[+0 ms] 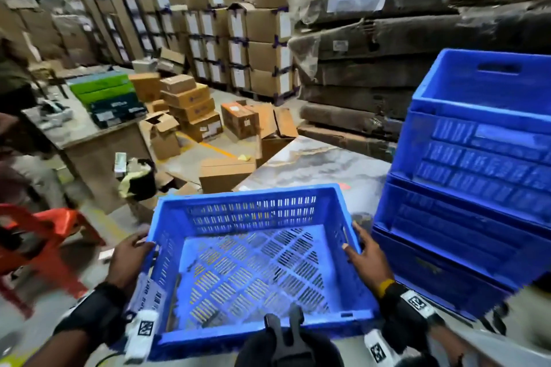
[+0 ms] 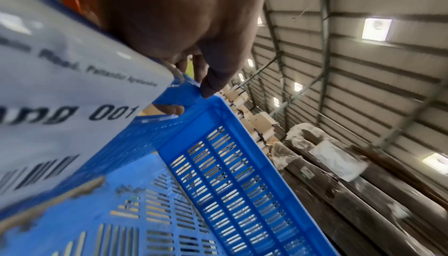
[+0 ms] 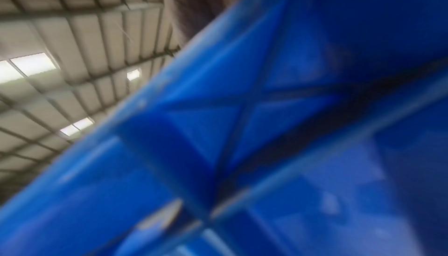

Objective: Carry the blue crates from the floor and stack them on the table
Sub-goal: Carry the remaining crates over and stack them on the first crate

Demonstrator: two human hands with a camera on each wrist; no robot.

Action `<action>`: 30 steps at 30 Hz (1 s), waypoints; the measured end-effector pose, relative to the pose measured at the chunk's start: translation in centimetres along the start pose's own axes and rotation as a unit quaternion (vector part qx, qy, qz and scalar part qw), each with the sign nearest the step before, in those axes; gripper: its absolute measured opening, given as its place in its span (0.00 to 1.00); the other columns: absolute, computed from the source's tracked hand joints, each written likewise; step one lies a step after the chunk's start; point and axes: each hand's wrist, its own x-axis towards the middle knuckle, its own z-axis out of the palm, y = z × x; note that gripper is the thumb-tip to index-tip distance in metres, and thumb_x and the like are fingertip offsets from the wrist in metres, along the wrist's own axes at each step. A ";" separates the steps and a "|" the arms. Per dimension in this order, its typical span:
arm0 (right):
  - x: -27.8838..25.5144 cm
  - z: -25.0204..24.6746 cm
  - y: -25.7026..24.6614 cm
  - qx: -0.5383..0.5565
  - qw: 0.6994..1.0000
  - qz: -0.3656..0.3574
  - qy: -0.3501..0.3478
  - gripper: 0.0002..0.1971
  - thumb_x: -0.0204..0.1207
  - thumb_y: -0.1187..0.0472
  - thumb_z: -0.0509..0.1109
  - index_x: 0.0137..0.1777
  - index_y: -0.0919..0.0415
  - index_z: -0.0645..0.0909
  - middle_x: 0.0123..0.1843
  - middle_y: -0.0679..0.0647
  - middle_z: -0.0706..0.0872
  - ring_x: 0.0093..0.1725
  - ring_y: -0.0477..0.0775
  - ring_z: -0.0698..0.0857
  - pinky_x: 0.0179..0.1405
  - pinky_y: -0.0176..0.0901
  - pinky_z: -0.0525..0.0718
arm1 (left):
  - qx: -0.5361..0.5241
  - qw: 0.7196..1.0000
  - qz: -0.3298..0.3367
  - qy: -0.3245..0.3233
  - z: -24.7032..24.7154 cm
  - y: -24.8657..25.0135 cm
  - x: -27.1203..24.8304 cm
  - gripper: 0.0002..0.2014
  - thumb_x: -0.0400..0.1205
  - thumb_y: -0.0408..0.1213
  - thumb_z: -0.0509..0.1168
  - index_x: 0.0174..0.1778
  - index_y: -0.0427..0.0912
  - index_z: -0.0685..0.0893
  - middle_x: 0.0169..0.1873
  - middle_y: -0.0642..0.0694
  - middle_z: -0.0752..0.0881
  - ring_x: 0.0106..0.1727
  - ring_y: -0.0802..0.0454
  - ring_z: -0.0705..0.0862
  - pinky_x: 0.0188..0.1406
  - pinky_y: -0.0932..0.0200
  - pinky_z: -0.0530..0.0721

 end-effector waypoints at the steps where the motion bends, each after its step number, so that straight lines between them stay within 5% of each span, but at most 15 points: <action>1: 1.9 1.1 -0.6 -0.022 1.000 0.009 0.001 0.33 0.73 0.58 0.73 0.78 0.53 0.69 0.74 0.55 0.80 0.69 0.56 0.81 0.70 0.50 0.77 | 0.006 1.000 -0.001 -0.003 0.6 -0.7 2.7 0.17 0.85 0.16 0.56 0.65 0.33 0.81 0.38 0.37 0.84 0.23 0.52 0.86 0.17 0.69 0.84; 3: 4.6 2.3 -1.6 -0.060 0.998 0.021 -0.013 0.33 0.75 0.65 0.73 0.80 0.60 0.67 0.75 0.57 0.77 0.71 0.53 0.78 0.69 0.43 0.72 | 0.003 1.000 -0.026 0.008 1.9 -2.4 6.6 0.16 0.84 0.17 0.58 0.65 0.27 0.82 0.38 0.34 0.84 0.30 0.44 0.83 0.18 0.67 0.84; 7: 11.1 4.4 -2.5 -0.064 0.994 0.063 -0.055 0.36 0.76 0.67 0.73 0.81 0.64 0.61 0.80 0.57 0.69 0.79 0.54 0.69 0.71 0.34 0.62 | 0.021 0.999 -0.035 0.007 5.7 -4.1 13.1 0.13 0.81 0.17 0.62 0.59 0.27 0.86 0.45 0.29 0.88 0.33 0.54 0.86 0.28 0.69 0.85; 9: 13.9 4.9 -2.6 -0.040 0.994 0.097 -0.039 0.35 0.75 0.68 0.73 0.80 0.67 0.62 0.80 0.58 0.68 0.79 0.56 0.67 0.70 0.33 0.61 | 0.029 0.999 -0.033 0.027 7.6 -4.6 14.9 0.12 0.80 0.17 0.66 0.59 0.24 0.87 0.53 0.25 0.89 0.48 0.51 0.83 0.43 0.65 0.84; 12: 18.1 5.3 -2.6 0.001 0.990 0.134 -0.031 0.33 0.74 0.70 0.73 0.78 0.68 0.66 0.77 0.54 0.70 0.76 0.52 0.70 0.68 0.31 0.64 | 0.031 0.998 -0.045 0.030 10.1 -5.7 17.0 0.13 0.79 0.19 0.68 0.59 0.25 0.87 0.54 0.27 0.90 0.51 0.47 0.83 0.46 0.66 0.84; 14: 21.4 5.2 -1.9 0.011 0.989 0.143 -0.032 0.31 0.73 0.69 0.75 0.76 0.67 0.69 0.78 0.58 0.72 0.73 0.52 0.72 0.70 0.35 0.66 | 0.034 0.996 -0.068 0.048 12.1 -6.7 18.0 0.15 0.79 0.21 0.69 0.62 0.29 0.88 0.54 0.29 0.91 0.55 0.38 0.89 0.57 0.50 0.87; 16: 24.5 4.8 -1.8 0.013 0.989 0.143 -0.040 0.30 0.73 0.70 0.74 0.75 0.67 0.71 0.77 0.60 0.74 0.71 0.50 0.73 0.70 0.36 0.67 | 0.029 0.993 -0.096 0.068 14.1 -6.9 18.5 0.16 0.79 0.22 0.69 0.64 0.30 0.87 0.53 0.30 0.91 0.52 0.36 0.90 0.51 0.51 0.90; 19: 28.8 3.6 -1.5 -0.010 0.991 0.123 -0.052 0.27 0.75 0.68 0.74 0.74 0.67 0.74 0.75 0.60 0.76 0.71 0.49 0.74 0.68 0.34 0.65 | -0.025 0.988 -0.118 0.092 17.7 -5.0 18.6 0.17 0.81 0.19 0.66 0.66 0.28 0.84 0.50 0.30 0.90 0.32 0.50 0.87 0.32 0.64 0.86; 21: 30.6 2.7 -0.9 -0.067 0.993 0.087 -0.035 0.26 0.75 0.66 0.74 0.73 0.65 0.76 0.74 0.62 0.78 0.75 0.56 0.75 0.69 0.35 0.67 | -0.056 0.988 -0.111 0.093 20.6 -3.3 19.2 0.16 0.82 0.17 0.63 0.65 0.31 0.84 0.33 0.39 0.90 0.16 0.66 0.80 0.17 0.72 0.79; 22: 30.9 2.6 -0.5 -0.100 0.993 0.066 -0.006 0.26 0.74 0.66 0.74 0.73 0.64 0.76 0.73 0.64 0.78 0.75 0.61 0.75 0.71 0.39 0.69 | -0.063 0.988 -0.108 0.093 21.9 -2.6 19.6 0.15 0.83 0.16 0.63 0.62 0.33 0.84 0.25 0.46 0.87 0.13 0.66 0.77 0.12 0.73 0.76; 26: 26.9 4.8 1.0 -0.175 0.971 0.036 0.158 0.36 0.70 0.64 0.77 0.78 0.62 0.70 0.78 0.74 0.65 0.81 0.68 0.63 0.79 0.56 0.64 | -0.092 0.982 -0.153 0.061 27.9 -2.4 21.1 0.18 0.84 0.18 0.60 0.66 0.40 0.78 0.14 0.48 0.80 0.11 0.58 0.73 0.11 0.70 0.70; 30: 20.3 9.9 2.4 -0.108 0.973 0.162 0.125 0.51 0.72 0.53 0.76 0.85 0.64 0.45 0.84 0.74 0.43 0.85 0.67 0.42 0.83 0.55 0.50 | -0.083 0.984 -0.155 -0.038 32.2 -1.4 19.2 0.16 0.84 0.25 0.61 0.64 0.45 0.75 0.23 0.47 0.81 0.14 0.56 0.77 0.13 0.69 0.73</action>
